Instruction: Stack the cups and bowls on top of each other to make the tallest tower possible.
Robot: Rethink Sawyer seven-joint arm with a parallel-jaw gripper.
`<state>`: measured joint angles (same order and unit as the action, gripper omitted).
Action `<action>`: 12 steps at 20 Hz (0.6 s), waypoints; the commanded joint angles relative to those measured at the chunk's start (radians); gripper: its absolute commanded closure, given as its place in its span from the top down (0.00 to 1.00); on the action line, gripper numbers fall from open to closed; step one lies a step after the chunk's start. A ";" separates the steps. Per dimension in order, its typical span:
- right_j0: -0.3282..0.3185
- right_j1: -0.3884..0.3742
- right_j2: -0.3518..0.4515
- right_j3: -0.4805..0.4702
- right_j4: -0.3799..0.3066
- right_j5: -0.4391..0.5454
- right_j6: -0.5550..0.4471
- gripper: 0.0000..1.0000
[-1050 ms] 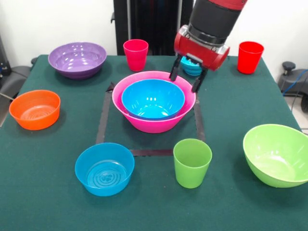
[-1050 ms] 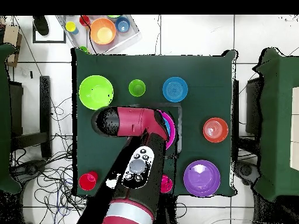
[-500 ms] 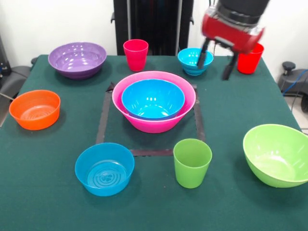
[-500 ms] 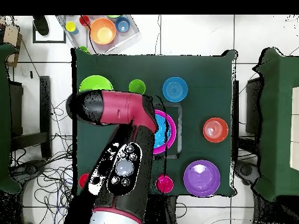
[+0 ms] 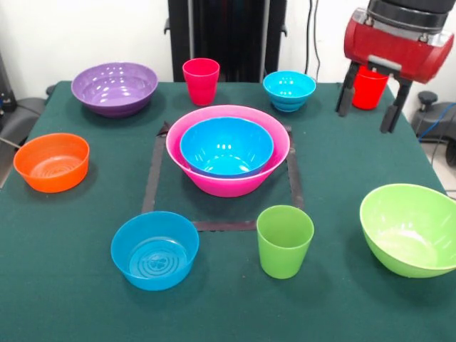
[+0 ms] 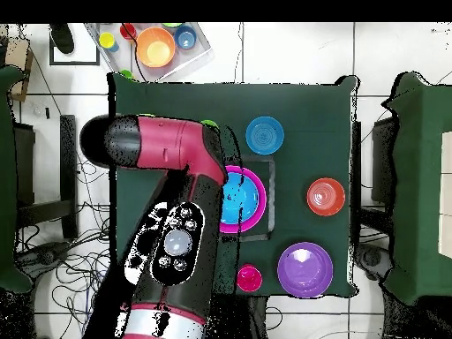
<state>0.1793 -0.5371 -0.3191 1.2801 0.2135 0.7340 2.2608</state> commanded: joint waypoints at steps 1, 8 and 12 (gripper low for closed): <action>-0.137 0.097 0.167 -0.040 -0.026 -0.104 -0.049 1.00; -0.199 0.120 0.235 -0.091 -0.054 -0.126 -0.096 1.00; -0.202 0.144 0.244 -0.119 -0.059 -0.142 -0.067 1.00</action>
<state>-0.0136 -0.4534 -0.2292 1.2176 0.2091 0.6352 2.2608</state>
